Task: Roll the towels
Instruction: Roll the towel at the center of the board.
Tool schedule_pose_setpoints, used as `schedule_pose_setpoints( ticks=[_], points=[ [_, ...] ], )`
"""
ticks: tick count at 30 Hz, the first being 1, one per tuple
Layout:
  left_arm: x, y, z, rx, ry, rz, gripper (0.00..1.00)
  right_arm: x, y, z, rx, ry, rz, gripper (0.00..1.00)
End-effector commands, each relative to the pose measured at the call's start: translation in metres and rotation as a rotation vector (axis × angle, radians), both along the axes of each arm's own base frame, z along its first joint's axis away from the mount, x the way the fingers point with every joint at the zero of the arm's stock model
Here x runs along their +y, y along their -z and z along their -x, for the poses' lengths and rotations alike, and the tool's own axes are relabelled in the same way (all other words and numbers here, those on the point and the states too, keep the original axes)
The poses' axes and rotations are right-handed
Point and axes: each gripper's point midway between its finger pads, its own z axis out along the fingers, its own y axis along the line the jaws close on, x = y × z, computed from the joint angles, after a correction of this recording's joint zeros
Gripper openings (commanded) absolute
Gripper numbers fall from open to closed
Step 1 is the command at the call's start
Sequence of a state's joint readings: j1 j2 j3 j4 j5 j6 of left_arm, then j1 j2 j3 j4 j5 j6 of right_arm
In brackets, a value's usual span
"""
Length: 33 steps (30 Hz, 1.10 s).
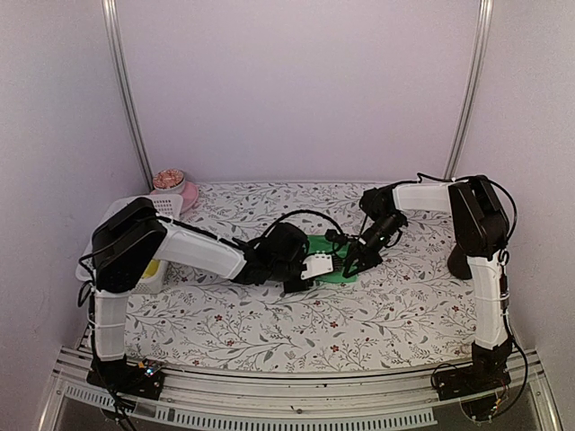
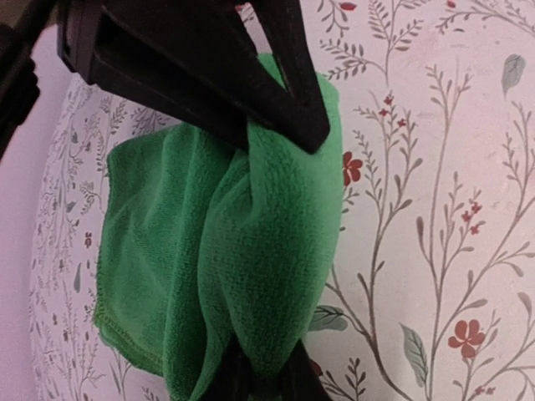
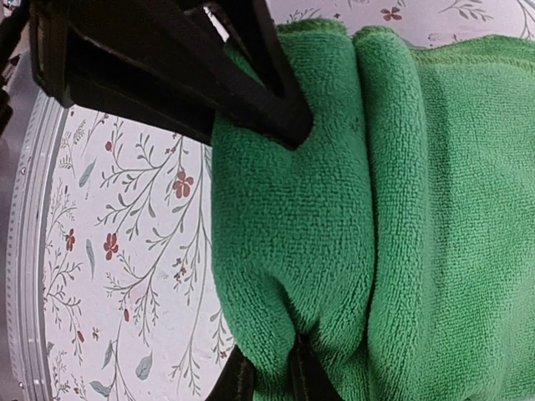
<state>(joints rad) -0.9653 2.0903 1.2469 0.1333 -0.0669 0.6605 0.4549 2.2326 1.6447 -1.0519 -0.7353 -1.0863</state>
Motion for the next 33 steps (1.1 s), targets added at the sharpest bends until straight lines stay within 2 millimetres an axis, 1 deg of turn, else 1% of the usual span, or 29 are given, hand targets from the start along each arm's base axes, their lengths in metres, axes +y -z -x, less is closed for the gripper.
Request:
schedule_pose_setpoints(
  ticks=[1,2,4,7,10,11,13,14,16,17,20,22,24,27,33],
  points=[
    [0.005,0.011,0.014,0.174,0.023,-0.024,0.03,-0.012,0.004,0.004,0.023,0.001,0.050,0.21],
    [0.006,0.012,0.018,0.208,0.029,-0.029,0.00,-0.012,0.001,0.003,0.010,0.003,0.042,0.27],
    [0.005,0.012,0.026,0.284,0.033,-0.028,0.00,-0.015,-0.009,-0.005,-0.033,0.019,0.020,0.38],
    [0.006,0.012,0.033,0.390,0.022,-0.025,0.00,-0.021,-0.027,-0.012,-0.119,0.031,-0.021,0.54],
    [0.008,0.014,0.038,0.508,-0.005,-0.012,0.00,-0.029,-0.047,-0.017,-0.227,0.025,-0.072,0.65],
    [0.009,0.015,0.039,0.541,-0.017,-0.008,0.00,-0.032,-0.056,-0.017,-0.276,0.024,-0.085,0.68],
    [0.012,0.022,0.038,0.604,-0.050,-0.010,0.00,-0.039,-0.061,-0.015,-0.357,0.016,-0.105,0.73],
    [0.011,0.023,0.040,0.643,-0.057,-0.005,0.00,-0.040,-0.069,-0.016,-0.421,0.004,-0.121,0.74],
    [0.011,0.026,0.040,0.709,-0.075,0.006,0.00,-0.043,-0.076,-0.011,-0.510,-0.019,-0.155,0.77],
    [0.010,0.027,0.043,0.745,-0.072,0.013,0.00,-0.045,-0.073,-0.003,-0.539,-0.035,-0.166,0.78],
    [0.008,0.030,0.043,0.826,-0.078,0.029,0.01,-0.047,-0.078,0.008,-0.672,-0.080,-0.211,0.79],
    [0.011,0.037,0.038,0.871,-0.106,0.033,0.01,-0.047,-0.077,0.018,-0.744,-0.117,-0.227,0.80],
    [0.013,0.041,0.038,0.929,-0.107,0.042,0.02,-0.045,-0.075,0.027,-0.797,-0.154,-0.241,0.80],
    [0.015,0.045,0.034,0.996,-0.116,0.065,0.02,-0.037,-0.068,0.034,-0.836,-0.197,-0.236,0.80],
    [0.021,0.052,0.020,1.076,-0.156,0.085,0.03,-0.015,-0.050,0.035,-0.909,-0.232,-0.189,0.80]
  ],
)
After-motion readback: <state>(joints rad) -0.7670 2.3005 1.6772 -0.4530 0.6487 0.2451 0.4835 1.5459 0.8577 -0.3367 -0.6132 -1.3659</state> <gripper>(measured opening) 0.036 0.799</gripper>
